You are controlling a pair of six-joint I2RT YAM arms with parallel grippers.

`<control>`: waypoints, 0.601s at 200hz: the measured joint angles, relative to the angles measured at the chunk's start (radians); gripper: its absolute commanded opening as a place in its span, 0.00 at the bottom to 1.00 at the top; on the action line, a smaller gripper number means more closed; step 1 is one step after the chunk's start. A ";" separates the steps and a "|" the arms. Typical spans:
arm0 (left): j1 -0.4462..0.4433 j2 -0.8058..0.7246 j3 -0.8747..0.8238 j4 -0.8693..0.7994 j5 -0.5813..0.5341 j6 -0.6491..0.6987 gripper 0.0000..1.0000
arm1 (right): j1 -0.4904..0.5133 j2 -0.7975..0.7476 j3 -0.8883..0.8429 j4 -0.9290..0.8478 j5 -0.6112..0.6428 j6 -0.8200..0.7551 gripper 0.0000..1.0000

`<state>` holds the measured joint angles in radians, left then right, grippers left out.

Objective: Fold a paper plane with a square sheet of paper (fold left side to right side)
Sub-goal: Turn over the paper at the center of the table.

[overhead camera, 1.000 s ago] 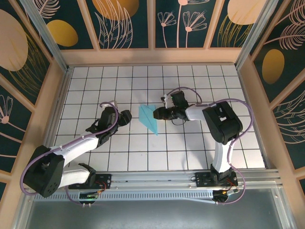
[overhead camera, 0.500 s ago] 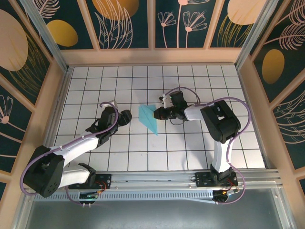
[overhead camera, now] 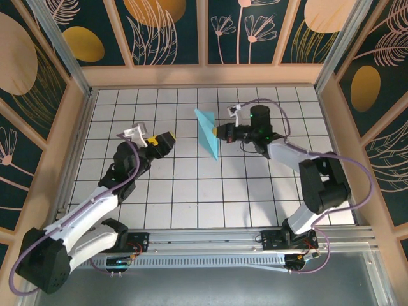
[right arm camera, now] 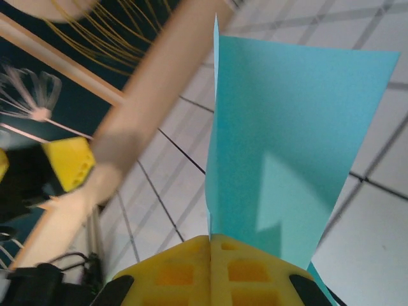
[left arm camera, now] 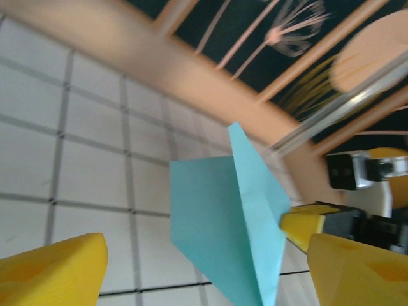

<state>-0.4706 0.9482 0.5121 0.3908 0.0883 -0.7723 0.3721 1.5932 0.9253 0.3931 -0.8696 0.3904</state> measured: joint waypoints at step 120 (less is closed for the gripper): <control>-0.013 0.180 0.146 0.286 0.484 -0.037 0.53 | -0.012 -0.080 -0.053 0.613 -0.305 0.500 0.00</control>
<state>-0.4839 1.1286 0.6582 0.6769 0.5728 -0.8097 0.3603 1.5131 0.8722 1.0065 -1.1748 0.8902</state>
